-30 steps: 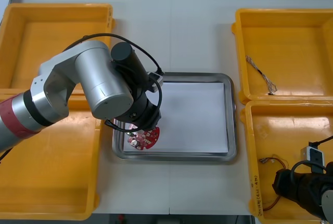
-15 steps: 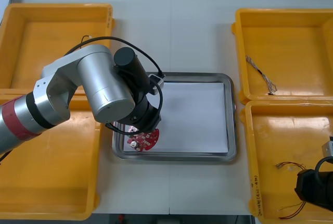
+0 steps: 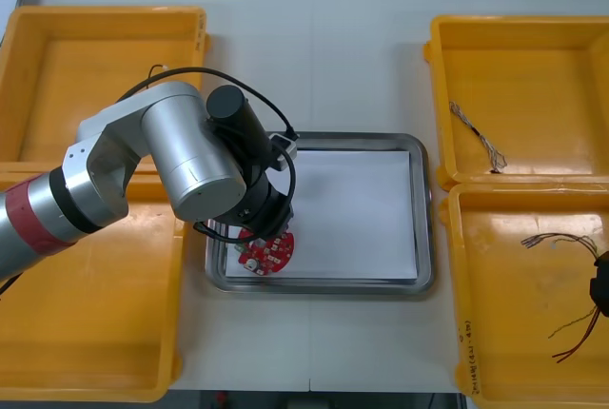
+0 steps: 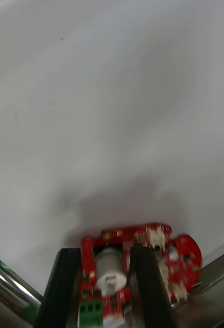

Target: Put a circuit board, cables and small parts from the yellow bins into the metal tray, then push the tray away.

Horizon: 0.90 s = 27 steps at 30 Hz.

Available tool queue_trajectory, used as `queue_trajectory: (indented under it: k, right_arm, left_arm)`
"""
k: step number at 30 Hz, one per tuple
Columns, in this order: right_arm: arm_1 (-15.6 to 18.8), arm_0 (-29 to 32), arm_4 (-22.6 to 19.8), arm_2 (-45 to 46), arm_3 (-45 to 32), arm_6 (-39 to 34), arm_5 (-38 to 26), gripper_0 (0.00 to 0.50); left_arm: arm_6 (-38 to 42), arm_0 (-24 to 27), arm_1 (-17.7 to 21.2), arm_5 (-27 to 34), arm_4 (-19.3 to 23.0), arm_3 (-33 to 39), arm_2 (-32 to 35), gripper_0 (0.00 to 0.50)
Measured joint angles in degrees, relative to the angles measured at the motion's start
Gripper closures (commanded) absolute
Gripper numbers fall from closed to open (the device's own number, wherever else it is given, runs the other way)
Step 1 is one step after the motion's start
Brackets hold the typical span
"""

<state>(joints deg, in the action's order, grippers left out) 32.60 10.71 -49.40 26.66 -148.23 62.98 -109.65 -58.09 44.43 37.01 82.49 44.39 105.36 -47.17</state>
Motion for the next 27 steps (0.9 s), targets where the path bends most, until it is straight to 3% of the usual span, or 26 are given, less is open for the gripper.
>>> queue_trajectory:
  k: [16,23,27]
  right_arm:
    - [12.32,-3.04,-10.78,1.17,-0.07,0.76,-0.11,0.5]
    - [13.77,-4.82,-10.9,1.32,-0.07,12.0,-0.12,0.5]
    - [14.14,-5.45,-10.54,1.75,0.49,12.7,-0.12,0.5]
  left_arm:
    - [0.02,0.22,0.0,-0.51,0.34,0.05,0.35,0.0]
    - [0.02,0.23,0.77,1.38,3.06,1.43,5.36,0.0]
    - [0.02,0.23,1.87,6.96,4.37,4.07,9.98,0.0]
